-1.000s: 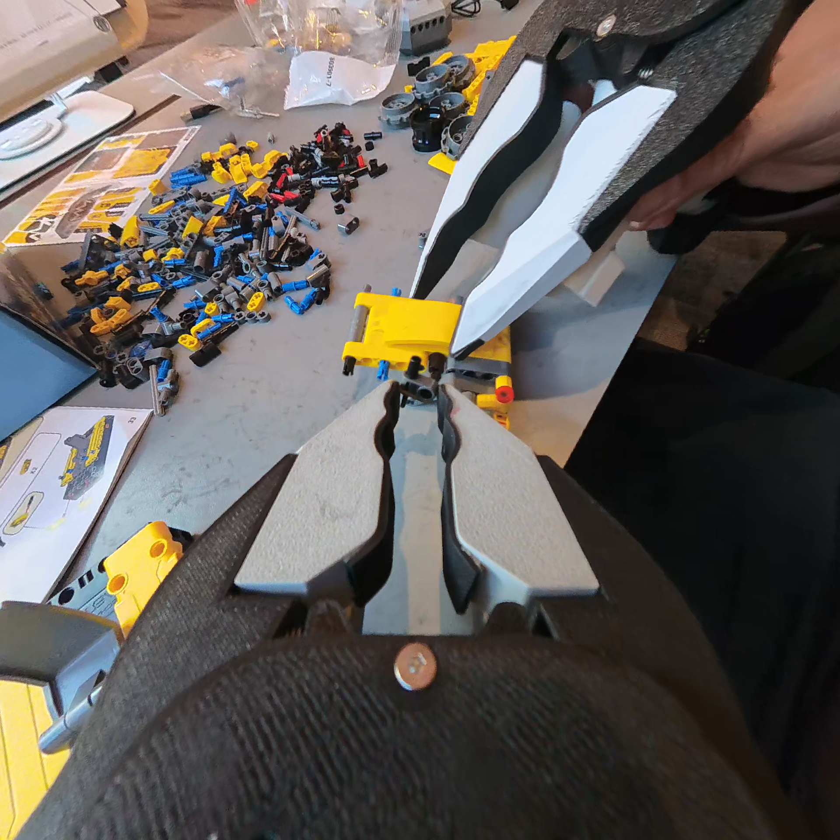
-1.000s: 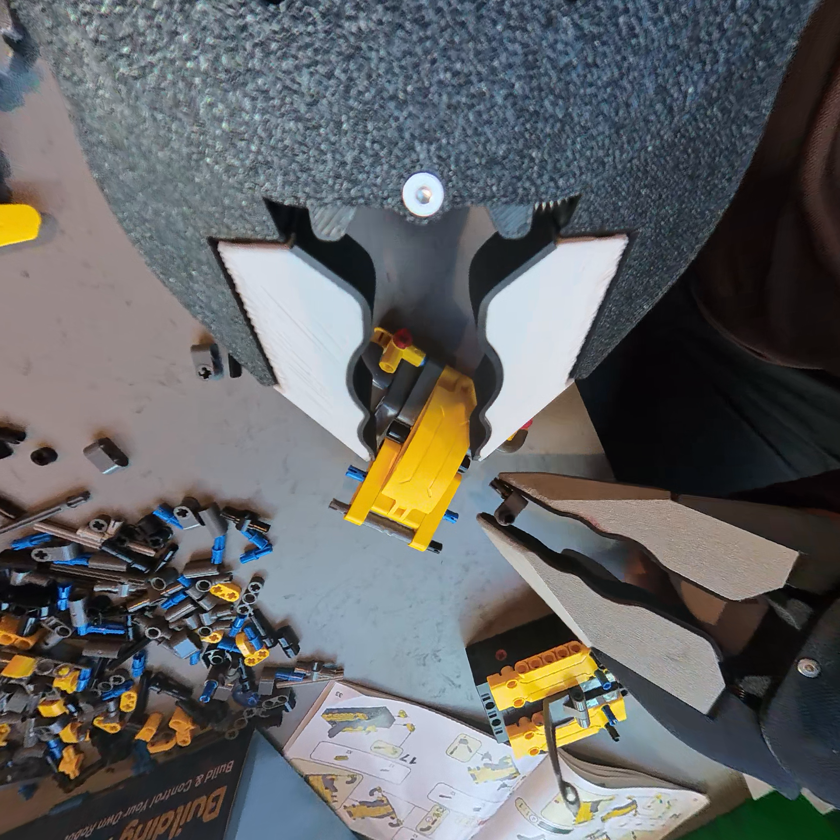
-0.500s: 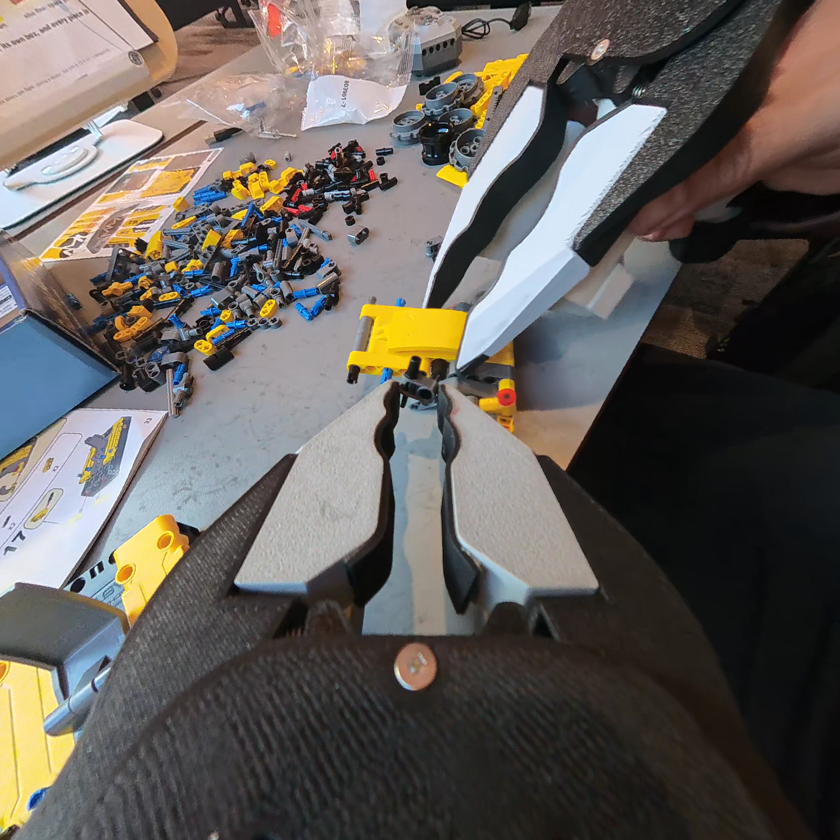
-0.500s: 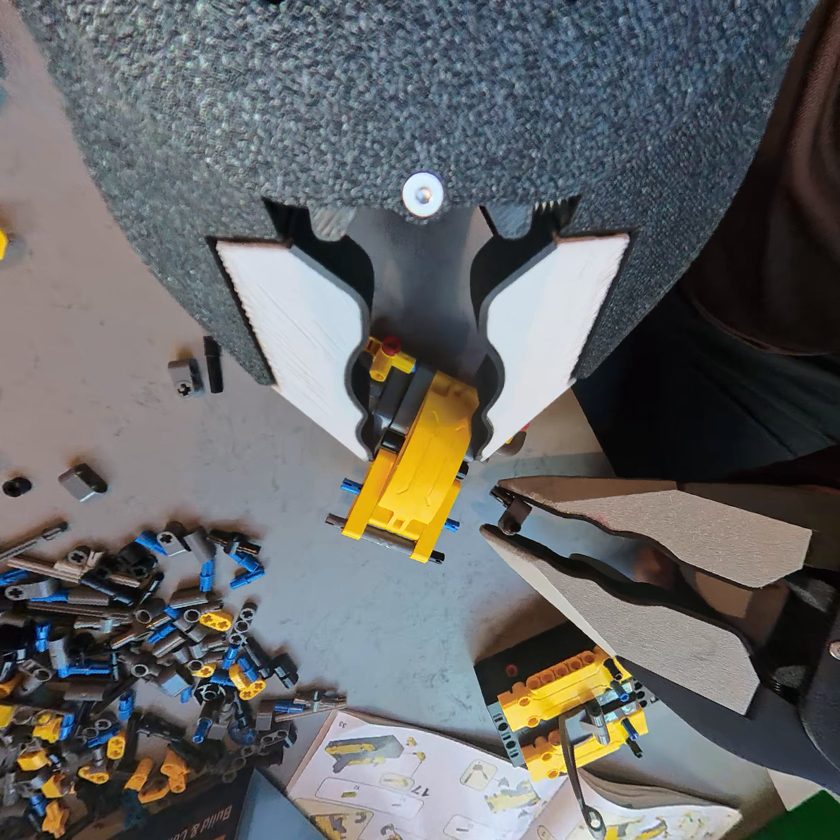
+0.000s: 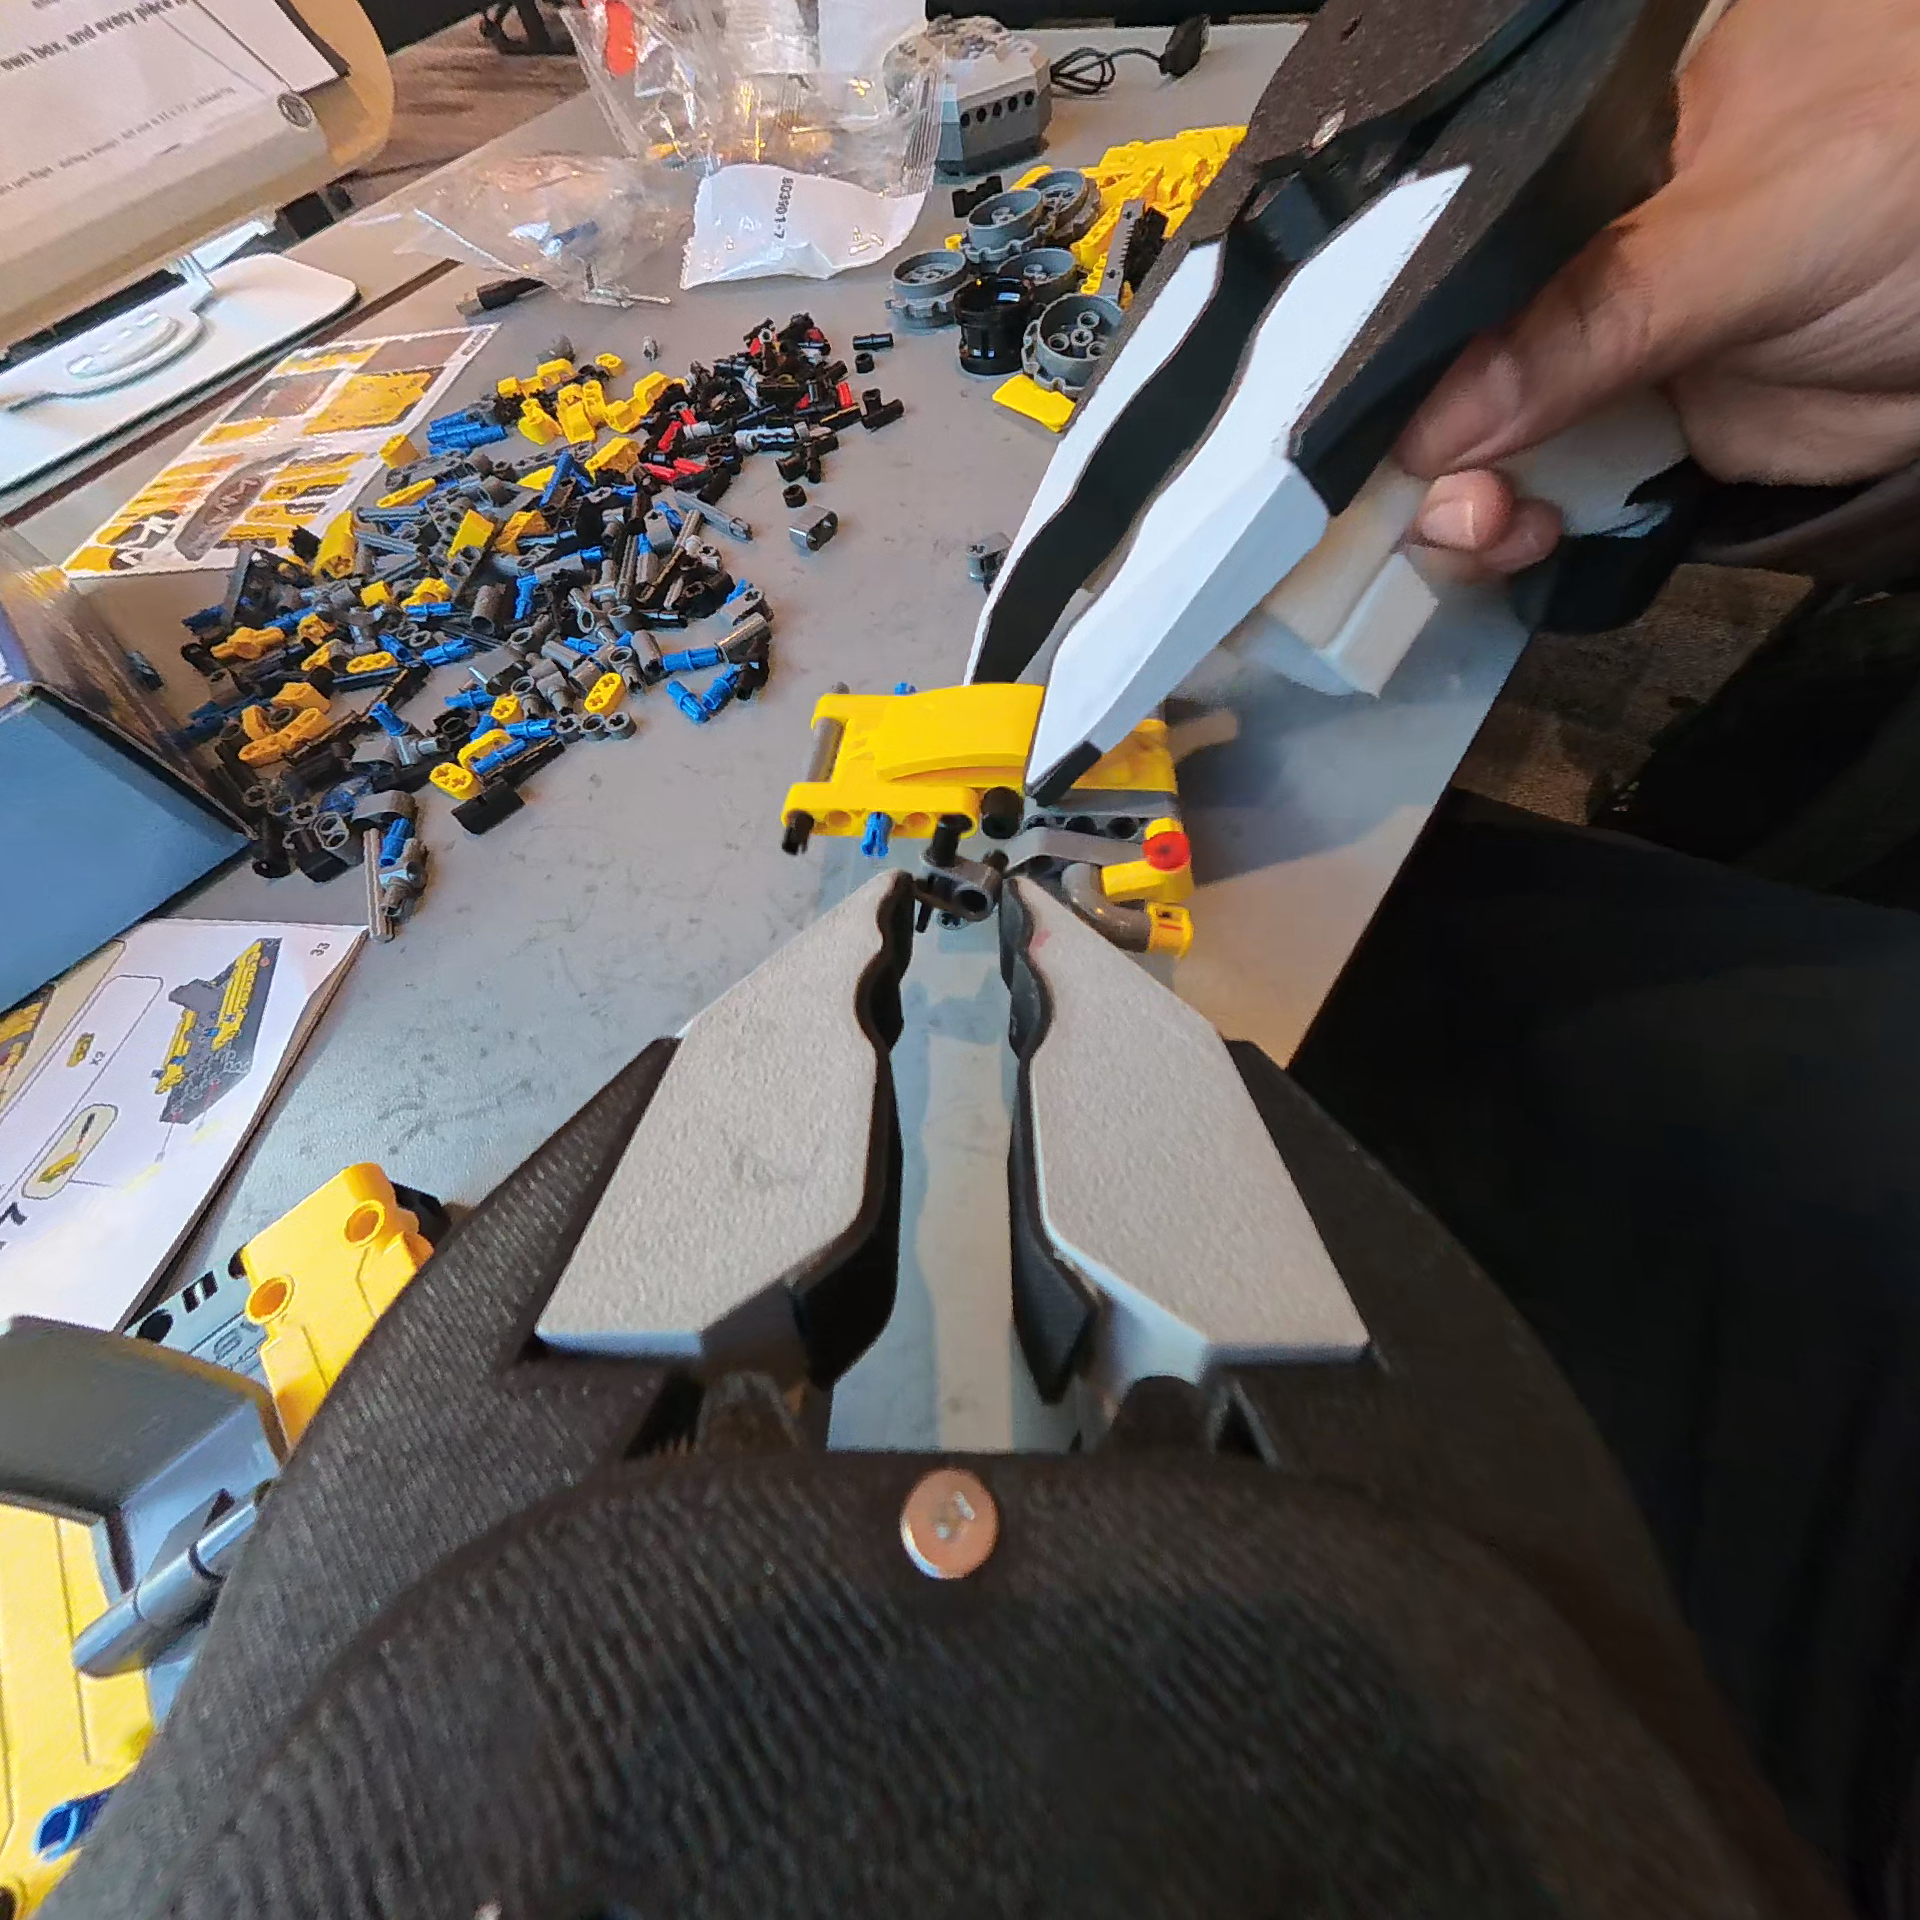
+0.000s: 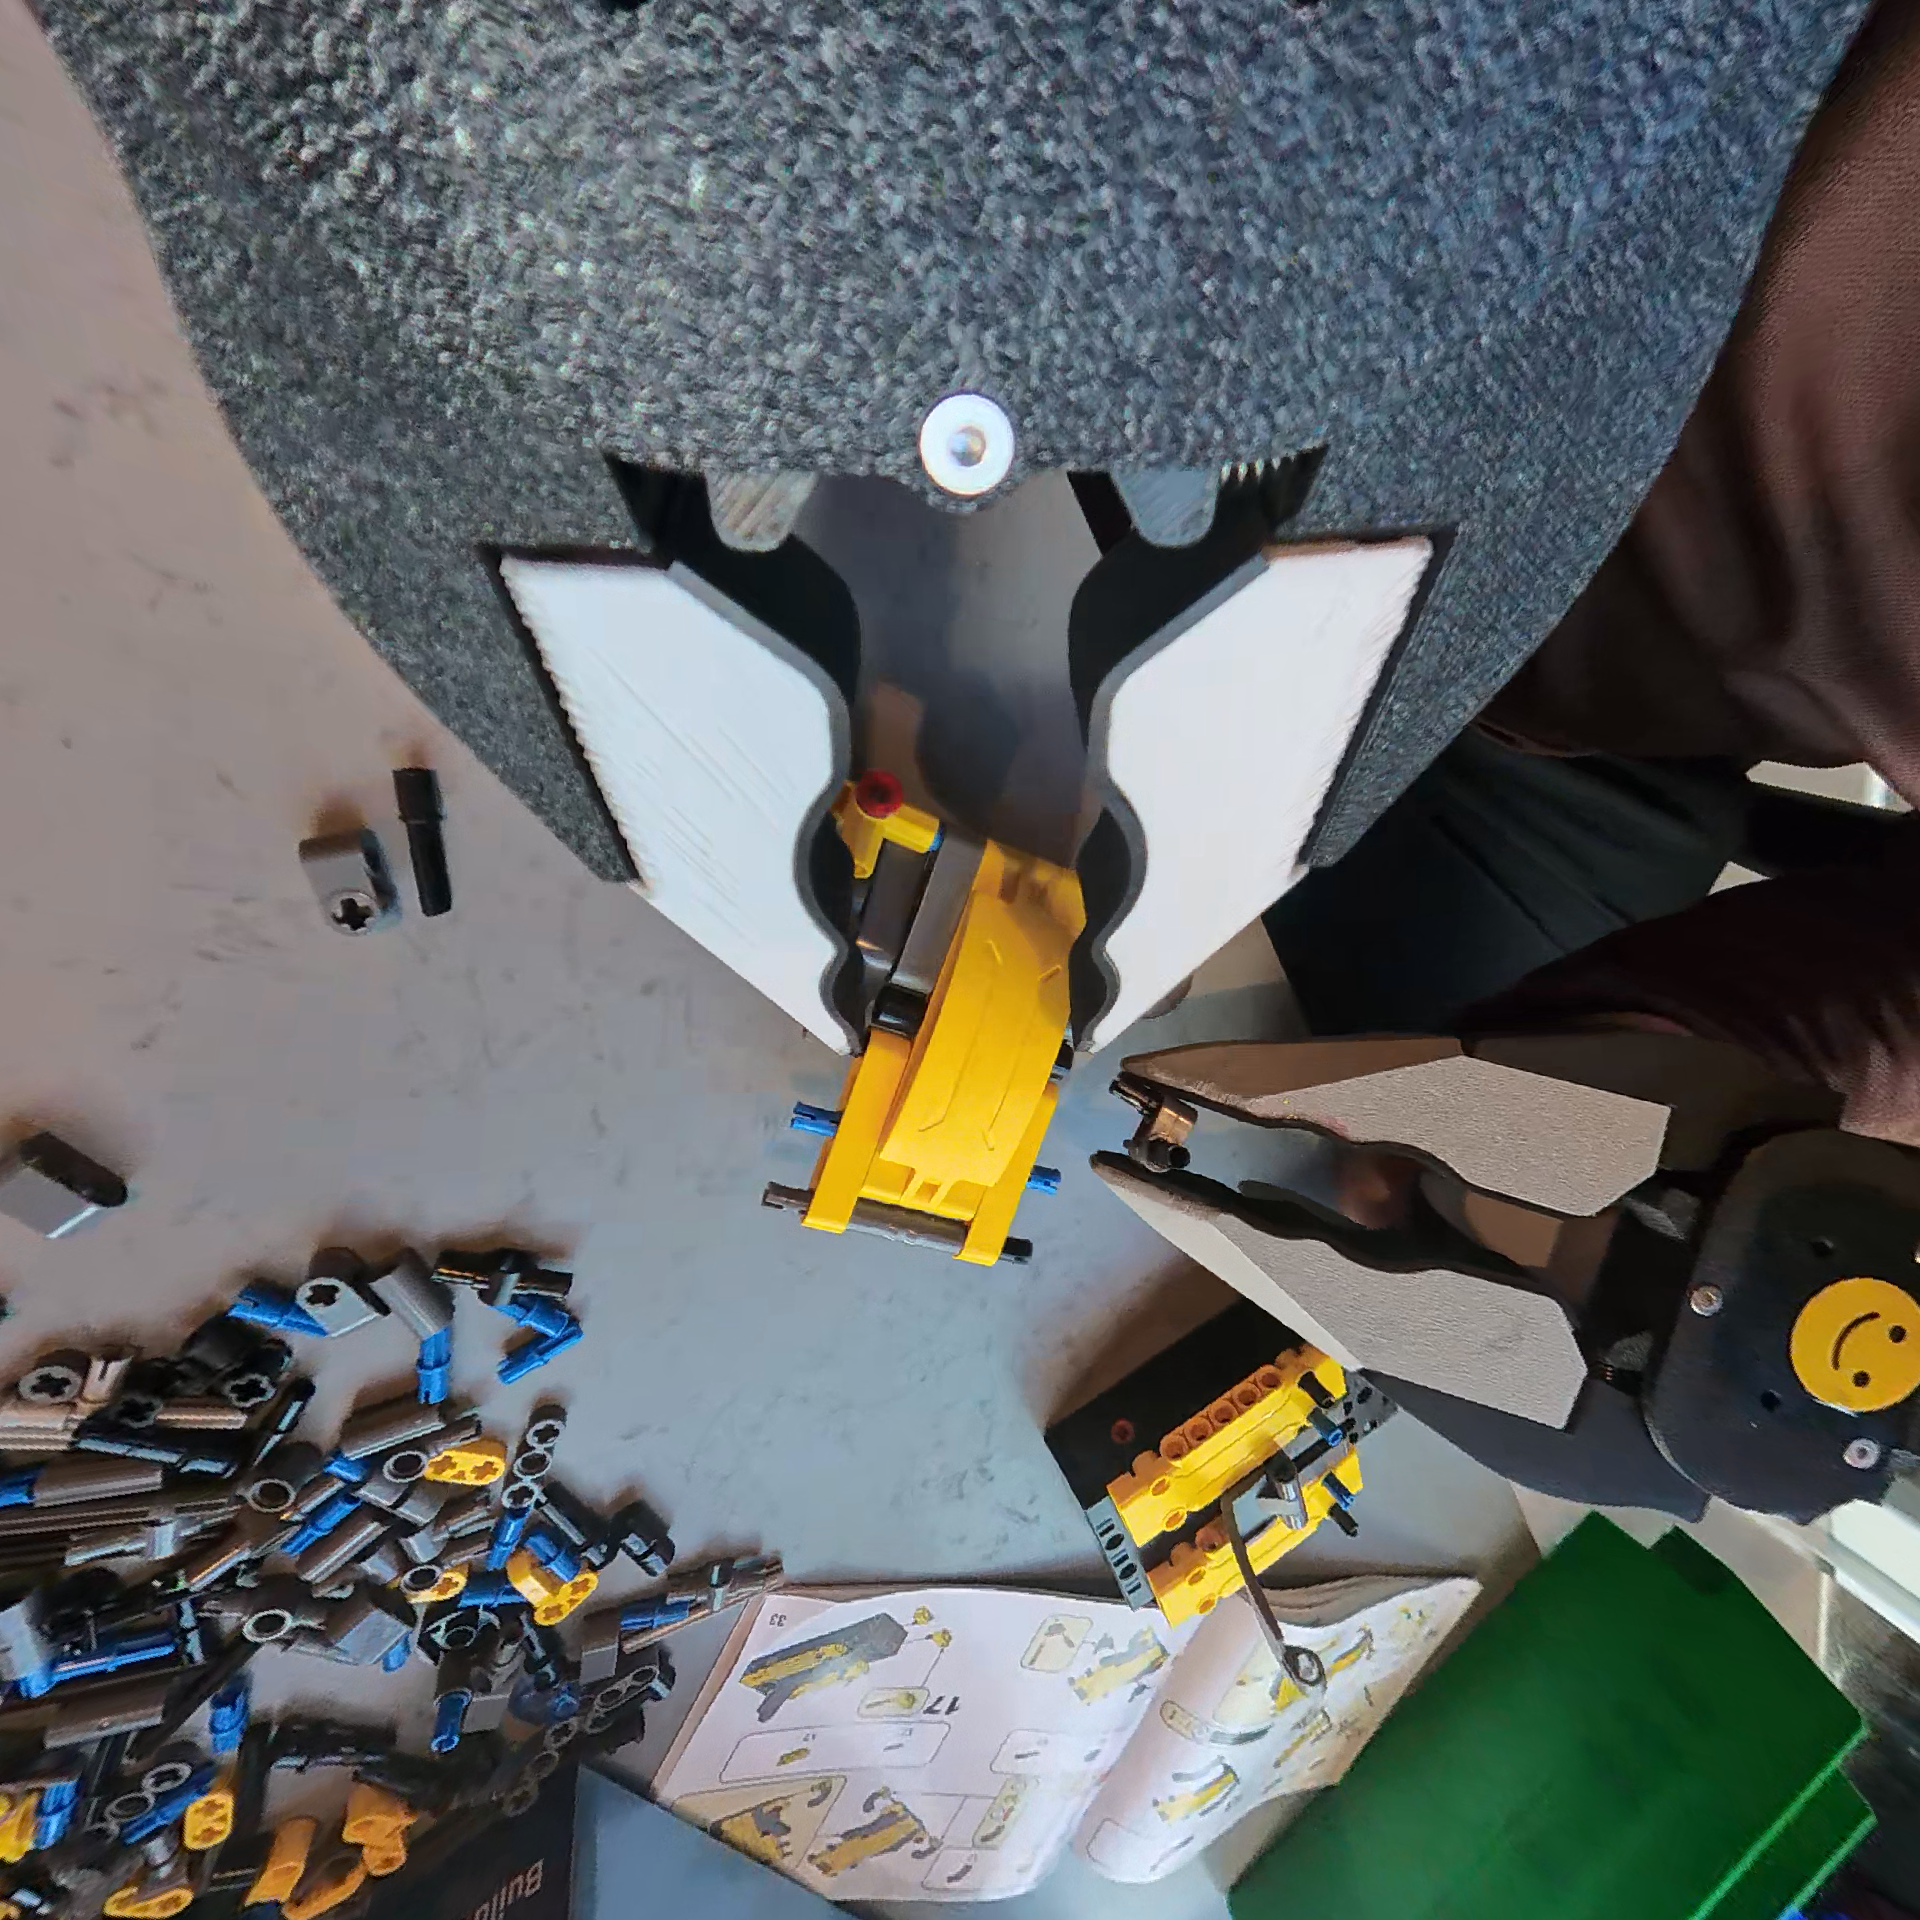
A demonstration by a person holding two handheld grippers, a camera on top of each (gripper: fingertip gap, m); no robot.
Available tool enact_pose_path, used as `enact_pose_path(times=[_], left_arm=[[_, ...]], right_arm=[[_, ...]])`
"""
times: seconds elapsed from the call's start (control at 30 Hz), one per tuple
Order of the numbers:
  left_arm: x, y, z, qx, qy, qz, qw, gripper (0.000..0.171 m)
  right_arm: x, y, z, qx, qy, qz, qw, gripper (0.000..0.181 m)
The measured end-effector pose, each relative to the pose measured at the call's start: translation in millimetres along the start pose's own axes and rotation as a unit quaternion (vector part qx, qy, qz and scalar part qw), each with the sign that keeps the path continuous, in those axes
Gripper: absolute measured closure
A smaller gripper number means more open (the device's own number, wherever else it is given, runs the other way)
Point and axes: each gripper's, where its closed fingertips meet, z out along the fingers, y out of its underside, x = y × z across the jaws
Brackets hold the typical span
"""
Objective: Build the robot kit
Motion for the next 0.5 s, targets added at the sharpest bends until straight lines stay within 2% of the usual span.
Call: enact_pose_path(times=[0.5], left_arm=[[-0.8,-0.1,-0.1,0.001,0.004,-0.011,1.0,0.157]], right_arm=[[-3.8,-5.3,-1.4,0.018,-0.016,0.001,1.0,0.146]])
